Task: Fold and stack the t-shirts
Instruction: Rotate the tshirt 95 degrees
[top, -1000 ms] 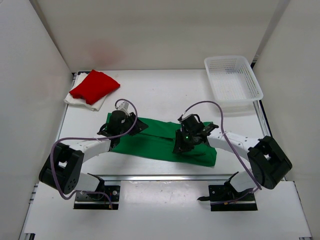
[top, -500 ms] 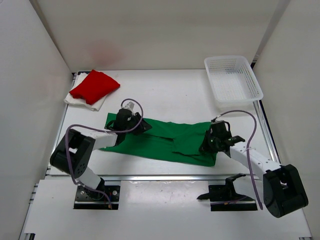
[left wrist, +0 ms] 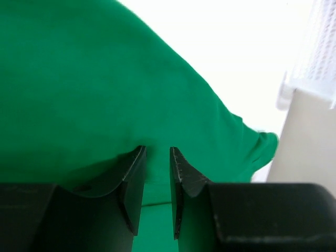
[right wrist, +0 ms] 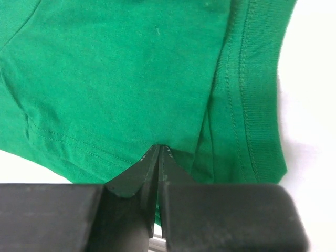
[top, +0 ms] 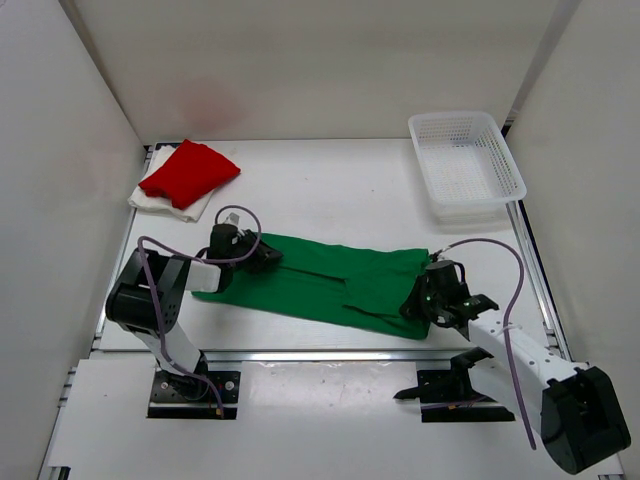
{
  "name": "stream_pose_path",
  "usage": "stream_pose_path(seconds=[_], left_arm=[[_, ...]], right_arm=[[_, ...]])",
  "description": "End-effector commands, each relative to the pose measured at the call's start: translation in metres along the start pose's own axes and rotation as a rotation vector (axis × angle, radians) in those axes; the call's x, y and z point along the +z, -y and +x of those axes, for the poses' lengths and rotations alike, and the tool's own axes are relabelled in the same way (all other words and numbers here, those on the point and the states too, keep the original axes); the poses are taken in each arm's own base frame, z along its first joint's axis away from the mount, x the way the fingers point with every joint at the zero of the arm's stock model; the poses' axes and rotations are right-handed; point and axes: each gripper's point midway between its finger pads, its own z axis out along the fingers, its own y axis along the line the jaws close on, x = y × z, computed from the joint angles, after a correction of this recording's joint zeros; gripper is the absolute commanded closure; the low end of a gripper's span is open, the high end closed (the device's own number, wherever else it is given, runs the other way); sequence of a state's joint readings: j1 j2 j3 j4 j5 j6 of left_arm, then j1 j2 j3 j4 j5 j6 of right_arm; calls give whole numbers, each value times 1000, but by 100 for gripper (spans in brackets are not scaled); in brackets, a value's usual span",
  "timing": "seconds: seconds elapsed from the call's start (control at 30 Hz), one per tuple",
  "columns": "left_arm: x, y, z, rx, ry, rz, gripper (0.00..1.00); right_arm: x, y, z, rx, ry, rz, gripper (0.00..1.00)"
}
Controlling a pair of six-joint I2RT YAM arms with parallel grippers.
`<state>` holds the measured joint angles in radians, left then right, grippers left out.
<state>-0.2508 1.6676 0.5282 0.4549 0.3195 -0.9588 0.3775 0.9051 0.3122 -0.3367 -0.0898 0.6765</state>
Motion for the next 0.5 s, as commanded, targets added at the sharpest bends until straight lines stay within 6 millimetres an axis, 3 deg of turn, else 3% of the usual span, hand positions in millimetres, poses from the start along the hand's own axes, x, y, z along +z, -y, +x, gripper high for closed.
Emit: stream_pose_path(seconds=[0.0, 0.1, 0.23, 0.33, 0.47], left_arm=[[-9, -2, -6, -33, 34, 18, 64], [-15, 25, -9, 23, 59, 67, 64], [-23, 64, -3, 158, 60, 102, 61], [-27, 74, 9, 227, 35, 106, 60], [-32, 77, 29, 243, -22, 138, 59]], right_arm=[[-9, -1, -17, -44, 36, 41, 96], [-5, -21, -46, -90, 88, -4, 95], [22, -44, -74, -159, 107, -25, 97], [48, -49, -95, -136, 136, -17, 99], [91, -55, -106, -140, 58, 10, 100]])
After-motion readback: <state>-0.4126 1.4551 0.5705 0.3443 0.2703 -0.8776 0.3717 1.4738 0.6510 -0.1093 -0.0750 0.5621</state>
